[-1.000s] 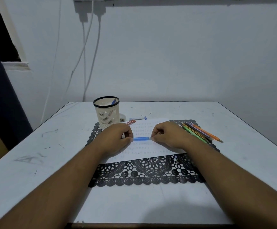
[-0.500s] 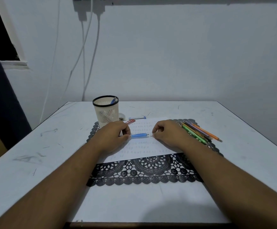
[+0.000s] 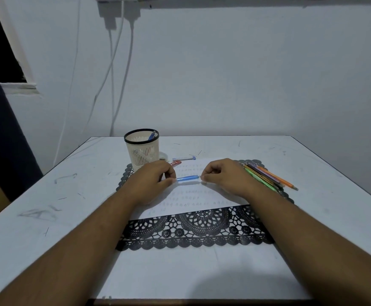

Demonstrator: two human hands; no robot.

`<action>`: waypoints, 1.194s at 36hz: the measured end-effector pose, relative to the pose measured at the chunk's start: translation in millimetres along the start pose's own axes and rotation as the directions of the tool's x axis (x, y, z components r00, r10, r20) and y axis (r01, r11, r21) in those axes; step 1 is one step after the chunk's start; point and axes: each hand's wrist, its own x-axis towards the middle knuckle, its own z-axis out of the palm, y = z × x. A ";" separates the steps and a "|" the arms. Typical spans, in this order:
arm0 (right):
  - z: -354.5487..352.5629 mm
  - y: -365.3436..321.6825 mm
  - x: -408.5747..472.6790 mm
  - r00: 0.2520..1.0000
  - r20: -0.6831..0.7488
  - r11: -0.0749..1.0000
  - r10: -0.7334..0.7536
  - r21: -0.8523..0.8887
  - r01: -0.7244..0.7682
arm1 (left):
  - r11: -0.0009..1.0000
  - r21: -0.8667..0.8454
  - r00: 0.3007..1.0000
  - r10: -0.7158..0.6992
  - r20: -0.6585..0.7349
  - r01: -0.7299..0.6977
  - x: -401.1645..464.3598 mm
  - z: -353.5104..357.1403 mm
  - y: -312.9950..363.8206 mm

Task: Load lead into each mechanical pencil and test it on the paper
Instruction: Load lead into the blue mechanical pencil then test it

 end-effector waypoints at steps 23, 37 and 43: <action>-5.7 -2.3 1.1 0.999 -0.016 0.999 -0.031 0.040 0.032 | 1.000 -0.004 1.000 0.013 0.006 -0.013 0.3 0.5 0.4; -20.5 8.4 4.4 0.997 -0.072 0.999 0.023 0.049 -0.020 | 1.000 0.003 1.000 -0.002 -0.014 0.003 -1.4 -3.5 0.4; -15.9 6.6 -0.7 0.992 0.105 0.994 0.072 -0.094 -0.062 | 1.000 0.018 1.000 0.005 0.002 -0.005 -2.0 -4.4 1.1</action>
